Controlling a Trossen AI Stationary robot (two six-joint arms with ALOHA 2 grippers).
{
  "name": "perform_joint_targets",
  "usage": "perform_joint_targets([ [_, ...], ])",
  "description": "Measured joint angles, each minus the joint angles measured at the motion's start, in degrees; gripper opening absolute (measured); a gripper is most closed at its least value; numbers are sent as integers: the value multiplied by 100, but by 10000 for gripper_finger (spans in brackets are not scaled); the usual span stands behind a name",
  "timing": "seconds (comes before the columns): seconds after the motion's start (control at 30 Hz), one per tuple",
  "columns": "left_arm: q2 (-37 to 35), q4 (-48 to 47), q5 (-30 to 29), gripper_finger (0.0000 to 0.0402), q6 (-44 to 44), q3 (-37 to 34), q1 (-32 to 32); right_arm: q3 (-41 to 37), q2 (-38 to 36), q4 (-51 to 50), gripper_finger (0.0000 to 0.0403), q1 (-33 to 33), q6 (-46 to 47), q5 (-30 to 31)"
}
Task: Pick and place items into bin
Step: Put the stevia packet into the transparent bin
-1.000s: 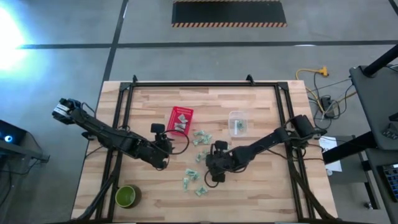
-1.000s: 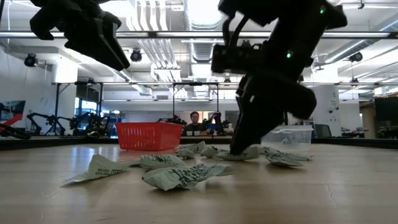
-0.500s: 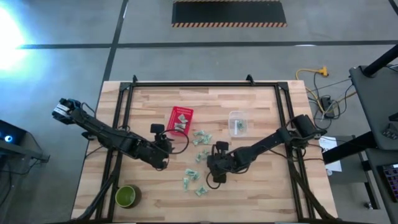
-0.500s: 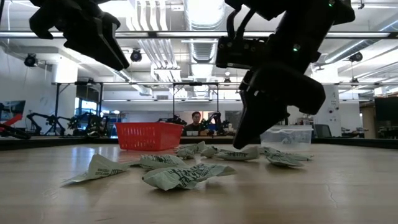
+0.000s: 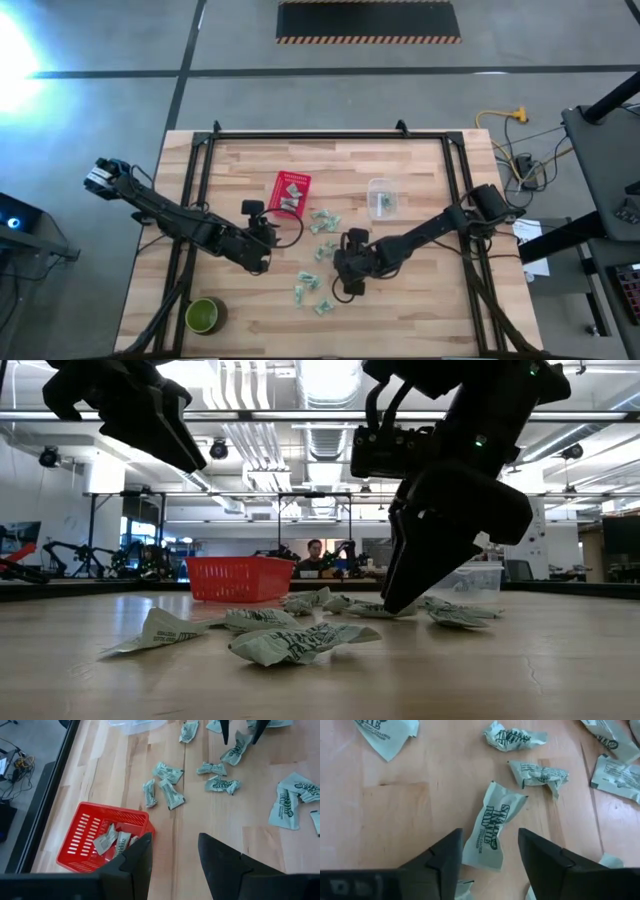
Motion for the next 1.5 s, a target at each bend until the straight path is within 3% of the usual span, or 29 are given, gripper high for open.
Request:
perform_joint_targets([
  [0.33,2,-1,7,141,-29,-2,-30,1,109,7,178,2,67,0],
  [0.77,2,0,7,141,-42,-2,-31,-1,120,2,67,2,52,-81],
  [1.03,2,0,4,141,-49,-2,-31,-5,120,-15,21,0,-41,12],
  [1.2,2,0,0,141,-49,-4,-31,-9,84,-23,10,0,-119,45],
  [1.5,2,6,-2,141,-47,-5,-31,-23,-351,-482,9,-7,-171,624],
])
